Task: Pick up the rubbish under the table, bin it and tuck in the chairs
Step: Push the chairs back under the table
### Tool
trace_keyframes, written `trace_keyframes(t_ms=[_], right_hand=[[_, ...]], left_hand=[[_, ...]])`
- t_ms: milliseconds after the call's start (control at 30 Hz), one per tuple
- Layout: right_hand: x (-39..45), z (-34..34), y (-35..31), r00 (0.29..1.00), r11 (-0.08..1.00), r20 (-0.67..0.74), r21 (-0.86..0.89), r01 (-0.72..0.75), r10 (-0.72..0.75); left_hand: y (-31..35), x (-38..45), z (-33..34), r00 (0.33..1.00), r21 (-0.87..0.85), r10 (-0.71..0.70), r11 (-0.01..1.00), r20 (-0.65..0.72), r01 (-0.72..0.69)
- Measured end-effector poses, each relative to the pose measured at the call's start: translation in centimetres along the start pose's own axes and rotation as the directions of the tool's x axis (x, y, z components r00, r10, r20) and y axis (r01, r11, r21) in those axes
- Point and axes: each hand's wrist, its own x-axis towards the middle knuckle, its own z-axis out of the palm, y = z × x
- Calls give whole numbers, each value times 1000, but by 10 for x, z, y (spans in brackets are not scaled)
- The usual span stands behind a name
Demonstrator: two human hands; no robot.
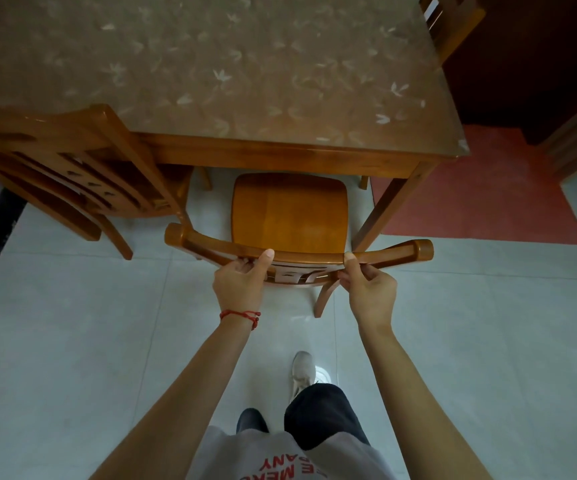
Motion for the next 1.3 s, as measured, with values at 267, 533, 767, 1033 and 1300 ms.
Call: trace_keyframes(t_ms=[267, 533, 767, 1033, 1300], right_hand=[[68, 11, -23, 998, 1000, 64, -15, -5, 5], [118, 27, -42, 995, 1000, 104, 8, 6, -7], [151, 52, -58, 995, 1000, 97, 1, -15, 15], [186, 81, -77, 997, 999, 66, -32, -33, 35], [202, 99, -86, 999, 999, 29, -44, -20, 22]], left_hand=[[25, 44, 42, 999, -6, -8, 1000, -51, 8], [41, 87, 73, 996, -36, -60, 998, -64, 57], [57, 128, 86, 995, -77, -85, 994, -61, 80], [78, 172, 98, 992, -145, -122, 983, -28, 117], [86, 199, 103, 991, -208, -132, 969, 14, 132]])
